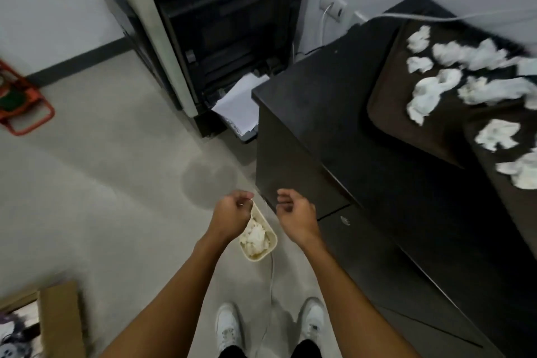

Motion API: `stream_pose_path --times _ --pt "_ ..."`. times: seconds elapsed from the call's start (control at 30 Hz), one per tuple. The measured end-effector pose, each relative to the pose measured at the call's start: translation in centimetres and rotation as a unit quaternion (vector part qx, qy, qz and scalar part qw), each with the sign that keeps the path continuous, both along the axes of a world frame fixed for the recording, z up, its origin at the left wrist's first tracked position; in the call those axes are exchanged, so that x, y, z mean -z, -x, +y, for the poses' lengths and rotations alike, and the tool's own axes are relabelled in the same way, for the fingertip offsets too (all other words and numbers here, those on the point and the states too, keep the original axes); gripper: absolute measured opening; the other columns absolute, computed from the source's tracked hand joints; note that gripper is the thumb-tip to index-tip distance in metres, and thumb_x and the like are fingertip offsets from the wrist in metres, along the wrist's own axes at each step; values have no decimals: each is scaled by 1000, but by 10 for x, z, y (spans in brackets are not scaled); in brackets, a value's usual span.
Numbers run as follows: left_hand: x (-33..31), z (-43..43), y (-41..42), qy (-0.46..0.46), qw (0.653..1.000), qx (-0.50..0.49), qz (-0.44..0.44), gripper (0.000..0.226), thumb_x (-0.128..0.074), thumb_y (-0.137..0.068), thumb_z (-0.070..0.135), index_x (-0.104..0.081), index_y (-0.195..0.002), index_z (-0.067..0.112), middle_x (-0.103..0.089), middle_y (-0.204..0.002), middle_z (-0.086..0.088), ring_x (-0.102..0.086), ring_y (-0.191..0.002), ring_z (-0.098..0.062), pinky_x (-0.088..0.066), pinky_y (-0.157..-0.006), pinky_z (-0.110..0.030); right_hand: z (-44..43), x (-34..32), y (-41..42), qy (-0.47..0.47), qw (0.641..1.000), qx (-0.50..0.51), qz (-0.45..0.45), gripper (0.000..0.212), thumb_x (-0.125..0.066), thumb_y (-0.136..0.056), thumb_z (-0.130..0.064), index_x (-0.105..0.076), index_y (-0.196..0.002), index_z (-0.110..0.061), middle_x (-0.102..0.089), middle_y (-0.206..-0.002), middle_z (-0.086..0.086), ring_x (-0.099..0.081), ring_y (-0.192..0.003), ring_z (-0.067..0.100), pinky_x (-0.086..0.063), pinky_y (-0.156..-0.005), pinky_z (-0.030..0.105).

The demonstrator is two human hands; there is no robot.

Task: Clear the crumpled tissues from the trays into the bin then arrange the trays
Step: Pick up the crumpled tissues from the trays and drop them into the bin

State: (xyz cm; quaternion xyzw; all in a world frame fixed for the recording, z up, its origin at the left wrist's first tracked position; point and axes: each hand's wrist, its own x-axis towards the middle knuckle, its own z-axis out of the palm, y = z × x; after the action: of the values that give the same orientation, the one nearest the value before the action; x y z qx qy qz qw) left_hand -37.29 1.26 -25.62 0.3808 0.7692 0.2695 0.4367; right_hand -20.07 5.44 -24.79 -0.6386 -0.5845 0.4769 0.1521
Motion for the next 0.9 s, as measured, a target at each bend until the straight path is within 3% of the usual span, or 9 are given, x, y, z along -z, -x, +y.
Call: stream_pose_path --times 0.1,0.17,0.3,0.37,0.53,0.73,0.9 --pt "-45 8 -3 -32 999 -1 -16 18 -62 -99 19 -71 -114 24 -73 -106 3 -68 -99 -15 -54 -93 -32 -4 -50 -1 -44 999 19 23 35 -62 -91 -10 -68 -124 -22 -70 -103 -11 -65 -104 11 -53 -101 32" --pt "-77 13 -7 -58 998 5 -12 18 -62 -99 19 -71 -114 24 -72 -104 5 -68 -97 -12 -53 -90 -29 -7 -82 -3 -73 997 27 30 35 -63 -91 -10 -68 -123 -23 -70 -103 -10 -66 -101 9 -53 -99 28" --pt "-138 24 -16 -115 993 20 -15 19 -64 -98 15 -70 -115 21 -73 -105 4 -68 -96 -7 -53 -91 -27 -7 -145 -13 -124 990 54 48 36 -65 -91 -9 -69 -125 -21 -72 -105 -7 -67 -96 3 -46 -81 3" --pt "-168 32 -23 -145 989 31 -24 19 -65 -97 15 -71 -114 22 -74 -105 4 -69 -99 -8 -55 -93 -30 -5 -176 -23 -156 983 79 64 36 -66 -91 -8 -69 -124 -20 -72 -104 -8 -66 -94 0 -43 -76 -2" --pt "-236 54 -61 -210 973 95 -16 19 -66 -97 21 -69 -115 27 -71 -105 10 -66 -101 -3 -53 -93 -25 -1 -240 -67 -230 957 149 96 34 -70 -90 -9 -69 -122 -21 -72 -104 -11 -67 -94 -2 -45 -78 2" --pt "-293 74 -146 -257 949 179 -36 21 -66 -97 21 -69 -117 27 -70 -103 13 -64 -97 1 -48 -82 -13 -4 -288 -146 -293 928 213 89 34 -71 -91 -11 -68 -121 -26 -72 -103 -13 -66 -94 -7 -50 -83 11" --pt "-315 87 -229 -265 936 225 -60 20 -68 -95 23 -71 -114 28 -71 -100 13 -66 -92 1 -54 -85 -20 -7 -309 -224 -316 900 288 86 31 -70 -90 -13 -70 -119 -24 -73 -102 -13 -67 -93 -1 -55 -84 19"
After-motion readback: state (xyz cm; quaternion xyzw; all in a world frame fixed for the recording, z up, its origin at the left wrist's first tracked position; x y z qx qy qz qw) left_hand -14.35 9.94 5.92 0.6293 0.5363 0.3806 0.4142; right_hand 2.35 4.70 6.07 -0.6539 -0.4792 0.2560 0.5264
